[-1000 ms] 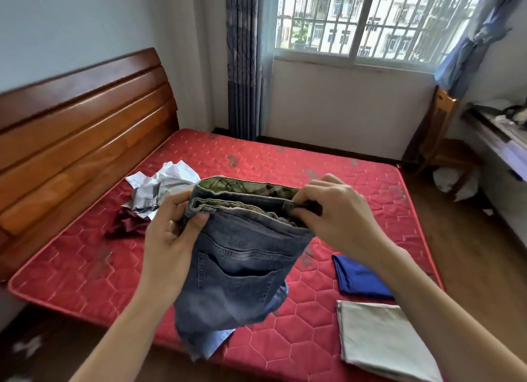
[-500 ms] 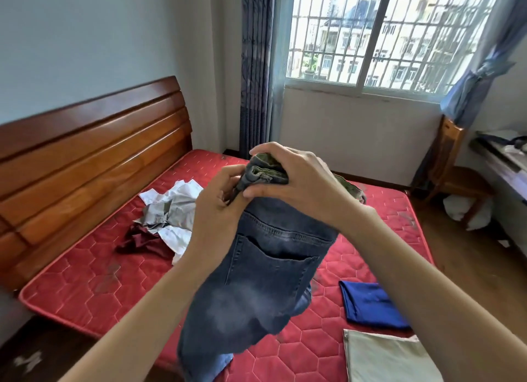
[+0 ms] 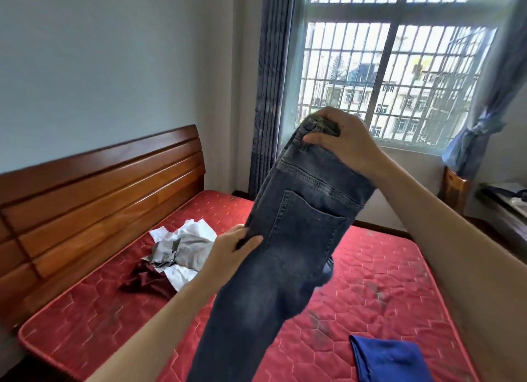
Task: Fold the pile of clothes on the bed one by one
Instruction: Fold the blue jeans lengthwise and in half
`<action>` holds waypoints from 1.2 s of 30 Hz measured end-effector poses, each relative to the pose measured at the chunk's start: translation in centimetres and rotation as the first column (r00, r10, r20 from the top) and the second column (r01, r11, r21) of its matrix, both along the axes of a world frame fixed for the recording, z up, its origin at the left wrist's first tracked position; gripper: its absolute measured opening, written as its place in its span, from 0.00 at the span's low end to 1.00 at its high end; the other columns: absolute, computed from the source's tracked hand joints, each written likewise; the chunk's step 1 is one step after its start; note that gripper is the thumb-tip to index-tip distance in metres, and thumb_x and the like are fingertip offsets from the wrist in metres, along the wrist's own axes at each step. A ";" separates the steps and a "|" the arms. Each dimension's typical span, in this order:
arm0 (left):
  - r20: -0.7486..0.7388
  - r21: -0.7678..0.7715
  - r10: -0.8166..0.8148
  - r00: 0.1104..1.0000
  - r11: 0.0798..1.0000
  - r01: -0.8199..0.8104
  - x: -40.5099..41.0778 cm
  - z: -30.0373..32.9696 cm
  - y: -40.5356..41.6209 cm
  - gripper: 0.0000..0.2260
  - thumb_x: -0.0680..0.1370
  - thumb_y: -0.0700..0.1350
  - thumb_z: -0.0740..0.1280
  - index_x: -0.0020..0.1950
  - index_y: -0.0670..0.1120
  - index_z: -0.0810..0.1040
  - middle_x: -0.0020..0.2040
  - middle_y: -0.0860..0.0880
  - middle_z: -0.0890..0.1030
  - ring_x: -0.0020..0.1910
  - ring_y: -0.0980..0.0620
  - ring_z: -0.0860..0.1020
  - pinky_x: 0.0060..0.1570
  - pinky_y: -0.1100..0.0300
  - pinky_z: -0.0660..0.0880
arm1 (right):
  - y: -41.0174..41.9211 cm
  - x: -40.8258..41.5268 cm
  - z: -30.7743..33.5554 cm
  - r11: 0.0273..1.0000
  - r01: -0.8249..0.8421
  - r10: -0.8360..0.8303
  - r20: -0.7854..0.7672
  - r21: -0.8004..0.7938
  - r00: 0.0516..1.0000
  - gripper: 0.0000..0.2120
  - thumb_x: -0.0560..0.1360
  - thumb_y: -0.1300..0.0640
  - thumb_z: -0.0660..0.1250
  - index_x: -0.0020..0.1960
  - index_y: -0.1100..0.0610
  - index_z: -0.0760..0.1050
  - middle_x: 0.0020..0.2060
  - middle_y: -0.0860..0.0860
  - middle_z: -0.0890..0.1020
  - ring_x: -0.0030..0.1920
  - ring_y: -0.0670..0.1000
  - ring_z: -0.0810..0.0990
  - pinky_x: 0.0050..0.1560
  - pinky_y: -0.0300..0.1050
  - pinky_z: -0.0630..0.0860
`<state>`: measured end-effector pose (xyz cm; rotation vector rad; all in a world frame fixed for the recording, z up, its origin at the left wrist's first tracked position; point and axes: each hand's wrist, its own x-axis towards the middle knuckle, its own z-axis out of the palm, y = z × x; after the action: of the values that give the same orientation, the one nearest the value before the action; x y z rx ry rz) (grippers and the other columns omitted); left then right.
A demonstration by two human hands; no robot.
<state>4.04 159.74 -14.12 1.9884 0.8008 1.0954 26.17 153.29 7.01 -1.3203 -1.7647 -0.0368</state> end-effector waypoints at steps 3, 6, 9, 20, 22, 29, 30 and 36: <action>-0.033 0.004 -0.006 0.999 1.000 0.006 0.1 -1.3 -0.6 0.08 0.77 0.49 0.67 0.48 0.47 0.83 0.43 0.50 0.81 0.44 0.52 0.80 0.46 0.48 0.76 | -1.0 1.4 2.0 0.996 0.077 -0.077 0.007 0.039 0.997 0.11 0.72 0.55 0.73 0.52 0.53 0.77 0.42 0.47 0.81 0.37 0.33 0.76 0.42 0.23 0.69; -0.011 0.024 -0.021 1.000 0.999 0.021 0.1 -1.7 -1.9 0.04 0.76 0.46 0.69 0.44 0.48 0.83 0.39 0.55 0.80 0.41 0.56 0.79 0.40 0.60 0.74 | -2.6 3.2 3.8 0.989 0.126 -0.126 -0.005 0.077 0.992 0.11 0.72 0.53 0.74 0.53 0.52 0.78 0.45 0.51 0.81 0.42 0.41 0.77 0.47 0.31 0.71; 0.025 0.044 -0.032 0.999 0.999 0.031 0.3 -0.9 -4.0 0.08 0.75 0.38 0.71 0.45 0.52 0.83 0.42 0.53 0.82 0.42 0.58 0.80 0.42 0.68 0.75 | -4.0 4.7 5.5 0.980 0.154 -0.152 -0.024 0.129 0.988 0.13 0.71 0.52 0.74 0.54 0.53 0.79 0.45 0.49 0.81 0.40 0.35 0.77 0.47 0.30 0.72; 0.130 -0.268 -0.014 0.991 0.962 0.049 0.0 -4.8 -6.1 0.05 0.74 0.42 0.70 0.46 0.42 0.84 0.42 0.45 0.83 0.43 0.49 0.81 0.46 0.52 0.78 | 1.9 7.0 -0.7 0.986 0.148 -0.150 -0.012 -0.078 0.989 0.14 0.72 0.48 0.73 0.51 0.57 0.80 0.40 0.48 0.82 0.37 0.40 0.78 0.40 0.32 0.73; 0.065 -0.336 0.007 0.998 0.942 0.015 0.4 -8.4 -5.0 0.03 0.75 0.39 0.70 0.46 0.41 0.83 0.41 0.46 0.83 0.42 0.51 0.80 0.46 0.52 0.77 | 4.9 7.1 -4.7 0.972 0.167 -0.163 0.034 -0.166 0.986 0.16 0.71 0.46 0.73 0.50 0.57 0.80 0.45 0.54 0.83 0.43 0.50 0.81 0.50 0.44 0.77; -0.153 -0.572 0.059 0.986 0.808 -0.137 2.7 -22.4 4.4 0.06 0.76 0.37 0.70 0.44 0.47 0.84 0.37 0.53 0.83 0.36 0.58 0.78 0.40 0.58 0.74 | 14.6 7.5 -20.2 0.903 0.332 -0.306 0.136 -0.273 0.942 0.20 0.67 0.36 0.71 0.53 0.46 0.80 0.44 0.47 0.84 0.48 0.52 0.80 0.48 0.47 0.74; -0.181 -0.590 0.048 0.982 0.794 -0.147 3.2 -24.5 6.2 0.07 0.76 0.37 0.70 0.43 0.48 0.83 0.36 0.53 0.83 0.35 0.58 0.78 0.39 0.57 0.74 | 15.8 7.9 -22.5 0.897 0.349 -0.324 0.132 -0.273 0.937 0.19 0.67 0.36 0.71 0.52 0.46 0.79 0.43 0.47 0.84 0.46 0.52 0.80 0.45 0.46 0.73; -0.313 -0.563 0.036 0.949 0.797 -0.216 6.1 -35.3 15.9 0.04 0.76 0.39 0.69 0.47 0.46 0.83 0.41 0.53 0.84 0.43 0.54 0.81 0.41 0.67 0.72 | 23.2 10.9 -35.3 0.850 0.454 -0.433 0.136 -0.267 0.891 0.17 0.70 0.37 0.69 0.50 0.49 0.78 0.38 0.45 0.81 0.37 0.48 0.72 0.38 0.44 0.62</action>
<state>10.18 175.67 -49.40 1.5730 1.2730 0.5171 37.11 176.46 -28.32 -1.9508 -1.5233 -0.0840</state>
